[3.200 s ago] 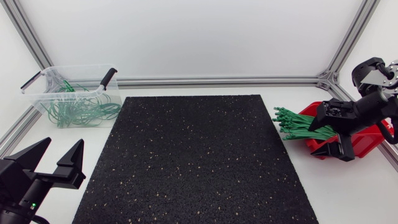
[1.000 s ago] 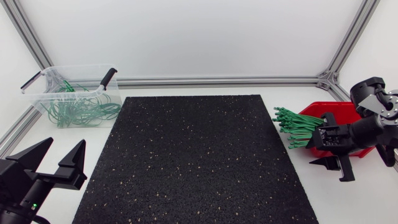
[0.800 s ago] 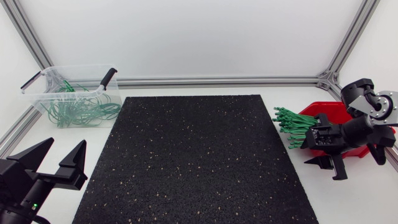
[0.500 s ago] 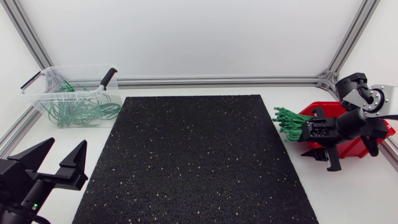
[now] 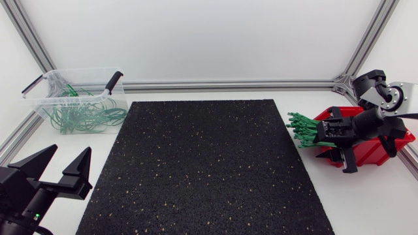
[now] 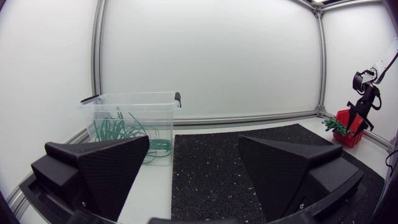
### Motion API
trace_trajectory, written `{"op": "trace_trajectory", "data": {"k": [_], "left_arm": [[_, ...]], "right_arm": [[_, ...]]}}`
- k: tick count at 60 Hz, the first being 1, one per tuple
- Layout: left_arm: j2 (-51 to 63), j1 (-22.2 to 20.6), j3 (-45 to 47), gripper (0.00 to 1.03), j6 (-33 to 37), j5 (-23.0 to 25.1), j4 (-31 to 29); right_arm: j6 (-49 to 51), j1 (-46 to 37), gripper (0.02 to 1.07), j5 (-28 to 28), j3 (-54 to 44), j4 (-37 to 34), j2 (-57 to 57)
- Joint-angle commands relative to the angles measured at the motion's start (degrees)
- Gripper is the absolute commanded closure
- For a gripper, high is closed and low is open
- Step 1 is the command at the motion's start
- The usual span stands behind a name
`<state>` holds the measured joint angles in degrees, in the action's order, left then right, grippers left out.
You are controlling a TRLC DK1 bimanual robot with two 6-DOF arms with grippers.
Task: Take a green cable tie from the red box, thread the tail through the head to close it, then place it in the transparent bin on the left.
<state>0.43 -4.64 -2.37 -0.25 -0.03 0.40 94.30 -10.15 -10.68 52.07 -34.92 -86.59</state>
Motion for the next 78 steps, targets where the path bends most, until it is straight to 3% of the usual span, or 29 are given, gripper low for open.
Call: {"op": "trace_trajectory", "data": {"k": [1,19,51,78], "left_arm": [[0.63,-0.10,2.28,0.04,-1.07,0.65,-1.37],[0.72,-0.28,2.28,0.04,-1.15,0.65,-1.37],[0.80,-0.10,2.20,0.04,-1.24,0.30,-1.55],[1.16,-0.45,2.20,0.04,-1.24,0.30,-1.55]], "right_arm": [[0.27,0.31,0.48,0.13,-2.42,-1.12,0.54],[3.96,-1.27,0.48,0.92,-8.57,-1.29,4.94],[7.48,-2.59,0.48,0.92,-11.73,-7.89,15.48],[2.73,1.28,0.48,1.80,-9.27,0.46,7.22]]}}
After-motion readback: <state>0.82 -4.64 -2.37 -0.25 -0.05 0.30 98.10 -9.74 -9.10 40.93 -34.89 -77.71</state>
